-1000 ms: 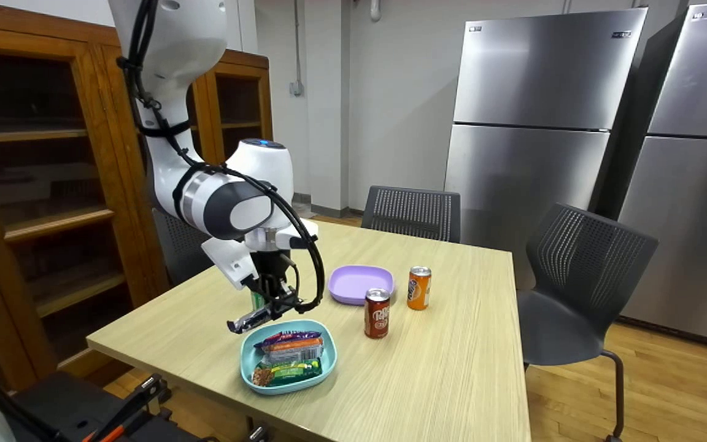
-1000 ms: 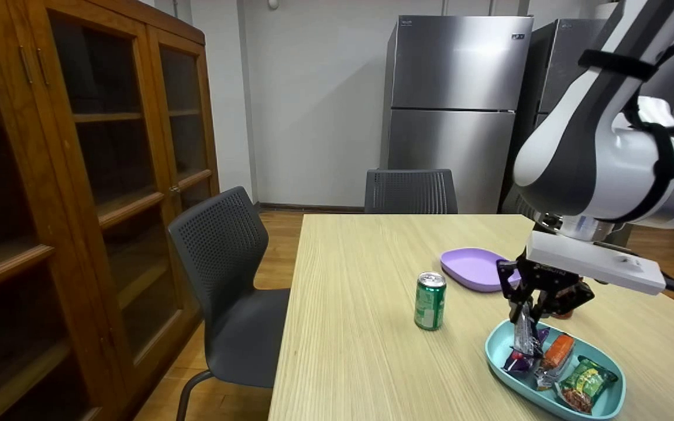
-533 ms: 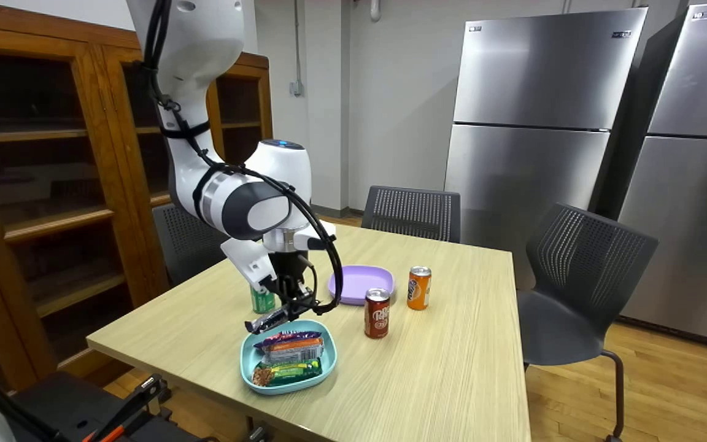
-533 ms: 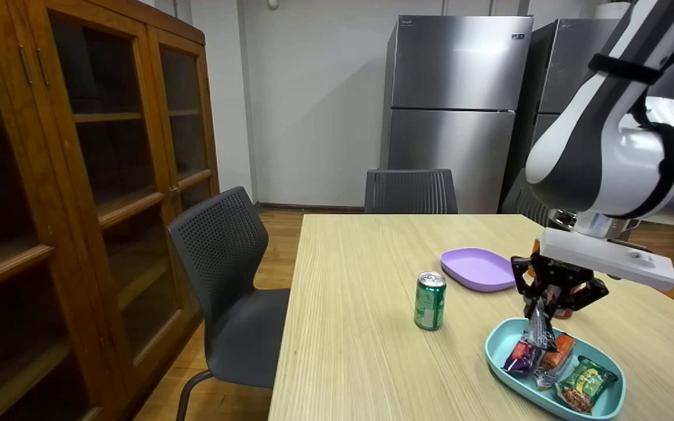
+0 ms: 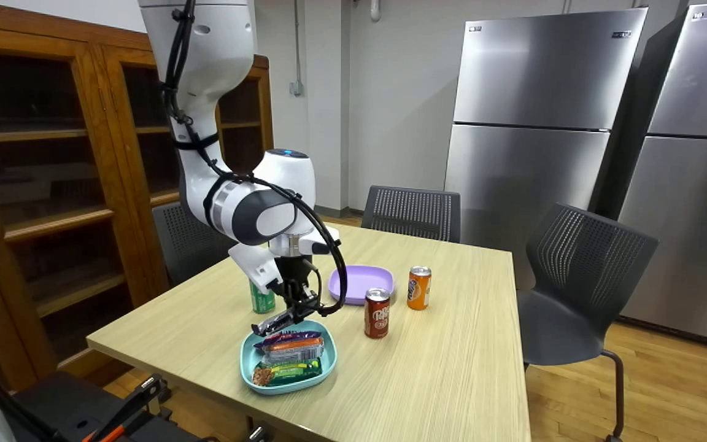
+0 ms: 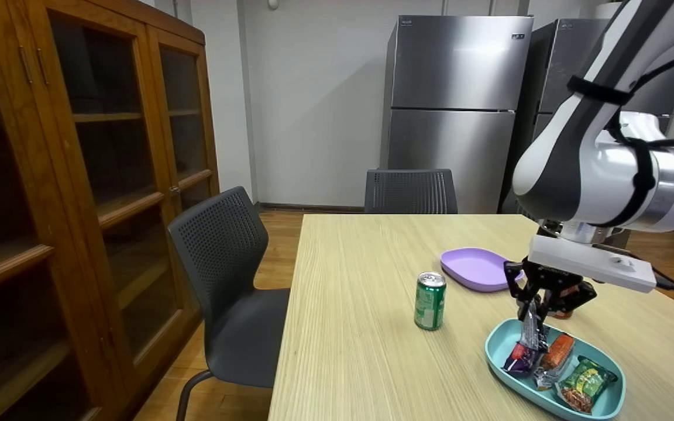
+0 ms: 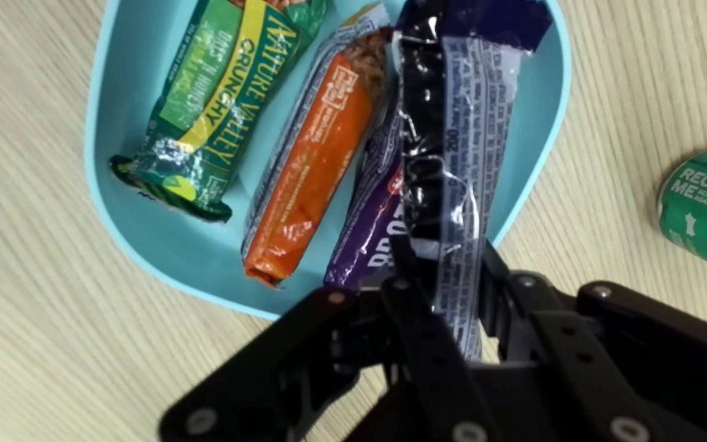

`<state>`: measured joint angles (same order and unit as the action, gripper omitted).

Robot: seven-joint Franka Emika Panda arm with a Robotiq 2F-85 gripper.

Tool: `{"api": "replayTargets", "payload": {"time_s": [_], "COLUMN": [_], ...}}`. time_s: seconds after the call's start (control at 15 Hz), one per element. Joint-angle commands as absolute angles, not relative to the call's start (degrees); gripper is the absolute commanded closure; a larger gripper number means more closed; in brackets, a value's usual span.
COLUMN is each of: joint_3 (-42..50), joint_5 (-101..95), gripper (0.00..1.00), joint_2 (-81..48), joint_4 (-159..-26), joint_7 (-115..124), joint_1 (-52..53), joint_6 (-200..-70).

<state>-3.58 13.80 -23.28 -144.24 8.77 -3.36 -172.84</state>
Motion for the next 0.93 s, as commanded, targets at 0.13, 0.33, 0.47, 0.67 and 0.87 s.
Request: {"api": "replayTargets", "payload": {"time_s": [0.13,0.33,0.47,0.67,0.87], "joint_3": [-2.31,-1.32,-0.75,0.25,0.68], "joint_5": [13.36,13.18,13.21,13.09,13.2], "gripper": [0.94,0.94,0.94,0.47,0.27], "joint_2": [-24.52,-25.17,-25.4,-25.49,-25.14], "joint_4": [-143.44,-143.49,-143.45,-143.52,-143.6], "joint_7": [11.03,11.87,12.45,13.36,13.83], "joint_1": [-0.3,1.09,1.77,2.91,3.36], "joint_6": [-171.61,-171.91,-171.93,-171.77,-171.66]}}
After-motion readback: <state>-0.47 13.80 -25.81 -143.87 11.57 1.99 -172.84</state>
